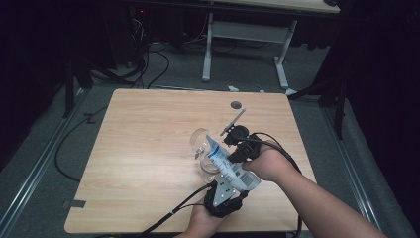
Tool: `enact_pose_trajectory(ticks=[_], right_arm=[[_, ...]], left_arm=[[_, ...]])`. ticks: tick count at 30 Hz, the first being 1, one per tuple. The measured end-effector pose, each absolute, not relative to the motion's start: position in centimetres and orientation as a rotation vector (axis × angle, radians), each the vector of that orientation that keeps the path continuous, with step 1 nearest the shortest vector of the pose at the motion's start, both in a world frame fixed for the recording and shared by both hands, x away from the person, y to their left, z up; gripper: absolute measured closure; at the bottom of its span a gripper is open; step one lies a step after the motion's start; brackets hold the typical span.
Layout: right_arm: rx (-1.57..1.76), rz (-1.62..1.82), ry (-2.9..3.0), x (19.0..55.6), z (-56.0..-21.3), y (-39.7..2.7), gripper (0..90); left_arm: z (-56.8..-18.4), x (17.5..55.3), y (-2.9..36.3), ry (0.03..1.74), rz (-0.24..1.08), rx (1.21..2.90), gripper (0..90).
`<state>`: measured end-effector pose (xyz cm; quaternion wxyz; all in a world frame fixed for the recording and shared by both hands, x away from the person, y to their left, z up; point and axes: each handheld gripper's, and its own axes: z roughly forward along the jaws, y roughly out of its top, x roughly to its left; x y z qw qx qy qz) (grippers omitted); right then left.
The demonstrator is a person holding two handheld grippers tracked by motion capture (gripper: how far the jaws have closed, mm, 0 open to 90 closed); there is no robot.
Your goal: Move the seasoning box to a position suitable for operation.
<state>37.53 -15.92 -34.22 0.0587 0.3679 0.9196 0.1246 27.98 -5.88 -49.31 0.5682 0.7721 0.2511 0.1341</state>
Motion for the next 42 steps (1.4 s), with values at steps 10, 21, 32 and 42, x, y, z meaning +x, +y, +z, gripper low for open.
enact_pose_trajectory(ticks=[10,21,32,42], right_arm=[[1.138,0.378,2.800,37.69,-34.18,-16.05,89.6],[1.136,0.360,2.815,37.89,-34.10,-16.04,89.6],[1.103,0.375,2.818,37.90,-33.95,-16.00,89.7],[1.090,0.381,2.818,37.88,-33.66,-15.87,89.7]], left_arm=[[-49.32,27.93,-5.99,0.580,0.329,1.818,59.7],[-49.30,27.91,-6.06,0.579,0.332,1.814,59.8],[-49.08,27.98,-6.03,0.586,0.328,1.807,59.6],[-48.82,27.97,-5.95,0.585,0.327,1.799,59.5]])
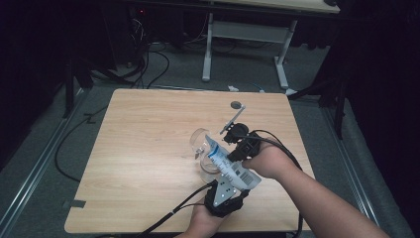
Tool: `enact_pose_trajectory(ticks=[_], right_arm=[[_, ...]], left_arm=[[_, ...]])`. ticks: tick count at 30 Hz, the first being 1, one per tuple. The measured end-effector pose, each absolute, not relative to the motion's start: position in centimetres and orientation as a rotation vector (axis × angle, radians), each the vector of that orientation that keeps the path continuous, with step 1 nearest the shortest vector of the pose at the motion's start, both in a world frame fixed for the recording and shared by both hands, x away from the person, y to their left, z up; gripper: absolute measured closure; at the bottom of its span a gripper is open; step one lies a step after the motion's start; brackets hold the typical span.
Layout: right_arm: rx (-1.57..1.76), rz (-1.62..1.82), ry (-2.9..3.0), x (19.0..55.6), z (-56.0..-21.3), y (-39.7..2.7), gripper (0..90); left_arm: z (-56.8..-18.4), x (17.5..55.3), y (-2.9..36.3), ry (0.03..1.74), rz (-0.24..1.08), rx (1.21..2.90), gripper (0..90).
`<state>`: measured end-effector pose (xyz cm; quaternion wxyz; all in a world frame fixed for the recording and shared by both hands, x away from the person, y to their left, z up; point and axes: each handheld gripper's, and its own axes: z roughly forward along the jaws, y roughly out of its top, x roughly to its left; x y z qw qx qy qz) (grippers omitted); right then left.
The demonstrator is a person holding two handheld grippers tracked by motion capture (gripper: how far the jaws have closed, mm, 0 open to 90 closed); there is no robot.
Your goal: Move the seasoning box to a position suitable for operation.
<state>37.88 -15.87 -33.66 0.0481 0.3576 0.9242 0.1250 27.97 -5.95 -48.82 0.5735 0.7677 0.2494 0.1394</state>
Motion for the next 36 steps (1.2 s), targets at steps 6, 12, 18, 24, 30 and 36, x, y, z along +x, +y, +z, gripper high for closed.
enact_pose_trajectory(ticks=[6,12,18,24,30,36], right_arm=[[1.092,0.381,2.818,37.87,-33.58,-15.82,89.7],[1.085,0.383,2.821,37.93,-33.62,-15.82,89.6],[1.090,0.381,2.826,38.04,-33.74,-15.69,89.6],[1.077,0.369,2.826,38.09,-33.76,-15.59,89.6],[1.077,0.372,2.823,38.06,-33.75,-15.61,89.6],[1.075,0.373,2.822,38.09,-33.68,-15.60,89.6]], left_arm=[[-48.74,27.96,-5.98,0.583,0.323,1.797,59.5],[-48.78,27.96,-5.98,0.582,0.329,1.798,59.5],[-48.81,27.98,-5.97,0.581,0.335,1.801,59.5],[-48.82,27.98,-6.00,0.582,0.333,1.799,59.5],[-48.80,27.97,-6.01,0.579,0.332,1.797,59.5],[-48.69,28.01,-6.05,0.581,0.329,1.794,59.5]])
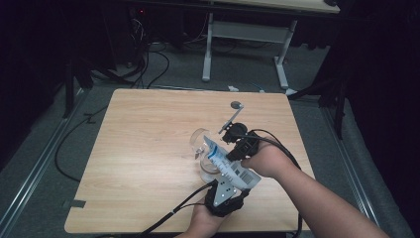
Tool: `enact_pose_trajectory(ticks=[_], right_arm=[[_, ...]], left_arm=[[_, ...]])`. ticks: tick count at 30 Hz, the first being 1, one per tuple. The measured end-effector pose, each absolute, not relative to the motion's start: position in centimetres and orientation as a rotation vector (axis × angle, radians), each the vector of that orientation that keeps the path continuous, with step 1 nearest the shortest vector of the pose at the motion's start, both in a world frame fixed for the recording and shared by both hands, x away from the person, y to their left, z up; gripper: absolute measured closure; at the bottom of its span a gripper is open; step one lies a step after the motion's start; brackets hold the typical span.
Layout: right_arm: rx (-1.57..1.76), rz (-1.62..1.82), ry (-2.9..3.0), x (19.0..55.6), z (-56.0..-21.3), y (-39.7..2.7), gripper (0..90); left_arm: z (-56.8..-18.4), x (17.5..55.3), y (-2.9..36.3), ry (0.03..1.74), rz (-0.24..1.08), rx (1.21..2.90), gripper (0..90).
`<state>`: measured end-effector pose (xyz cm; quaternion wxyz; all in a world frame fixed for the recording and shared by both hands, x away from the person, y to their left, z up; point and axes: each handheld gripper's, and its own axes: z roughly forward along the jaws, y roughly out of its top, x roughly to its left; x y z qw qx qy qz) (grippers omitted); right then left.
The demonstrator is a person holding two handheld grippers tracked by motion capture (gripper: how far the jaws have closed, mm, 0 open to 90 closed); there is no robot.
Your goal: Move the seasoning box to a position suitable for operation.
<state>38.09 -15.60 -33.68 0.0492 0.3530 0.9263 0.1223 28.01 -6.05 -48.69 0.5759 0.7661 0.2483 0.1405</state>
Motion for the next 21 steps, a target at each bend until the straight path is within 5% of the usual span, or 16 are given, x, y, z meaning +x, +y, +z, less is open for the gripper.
enact_pose_trajectory(ticks=[21], right_arm=[[1.078,0.378,2.799,38.20,-33.25,-15.75,89.7]], left_arm=[[-48.18,28.45,-6.33,0.574,0.328,1.793,59.6]])
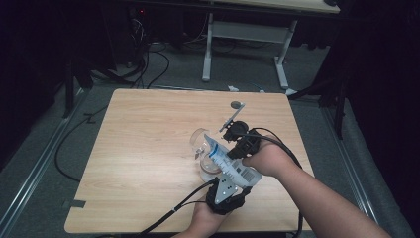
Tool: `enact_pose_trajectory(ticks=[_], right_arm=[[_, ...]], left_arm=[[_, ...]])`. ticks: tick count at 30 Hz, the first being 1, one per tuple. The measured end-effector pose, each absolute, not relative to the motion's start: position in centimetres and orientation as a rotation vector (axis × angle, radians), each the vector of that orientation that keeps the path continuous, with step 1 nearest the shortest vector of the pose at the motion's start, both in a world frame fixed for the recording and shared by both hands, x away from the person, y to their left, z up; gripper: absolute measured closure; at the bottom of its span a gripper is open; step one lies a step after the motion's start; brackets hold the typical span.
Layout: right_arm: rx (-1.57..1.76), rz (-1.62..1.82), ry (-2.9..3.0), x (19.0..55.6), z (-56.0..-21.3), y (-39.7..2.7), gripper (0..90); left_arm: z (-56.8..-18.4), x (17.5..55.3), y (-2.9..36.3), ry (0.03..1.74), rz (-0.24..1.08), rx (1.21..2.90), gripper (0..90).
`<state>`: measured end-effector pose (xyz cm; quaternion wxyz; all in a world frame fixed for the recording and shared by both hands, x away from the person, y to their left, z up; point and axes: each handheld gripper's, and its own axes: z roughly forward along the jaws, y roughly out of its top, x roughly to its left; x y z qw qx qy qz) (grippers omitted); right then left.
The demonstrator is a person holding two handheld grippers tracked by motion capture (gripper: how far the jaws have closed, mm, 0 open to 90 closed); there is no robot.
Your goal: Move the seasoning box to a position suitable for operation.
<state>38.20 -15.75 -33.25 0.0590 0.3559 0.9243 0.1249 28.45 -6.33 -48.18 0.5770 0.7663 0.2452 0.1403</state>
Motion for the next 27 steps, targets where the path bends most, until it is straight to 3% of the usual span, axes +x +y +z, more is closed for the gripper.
enact_pose_trajectory(ticks=[27], right_arm=[[1.064,0.379,2.799,38.35,-33.32,-15.51,89.7]], left_arm=[[-48.05,28.52,-6.28,0.580,0.324,1.785,59.6]])
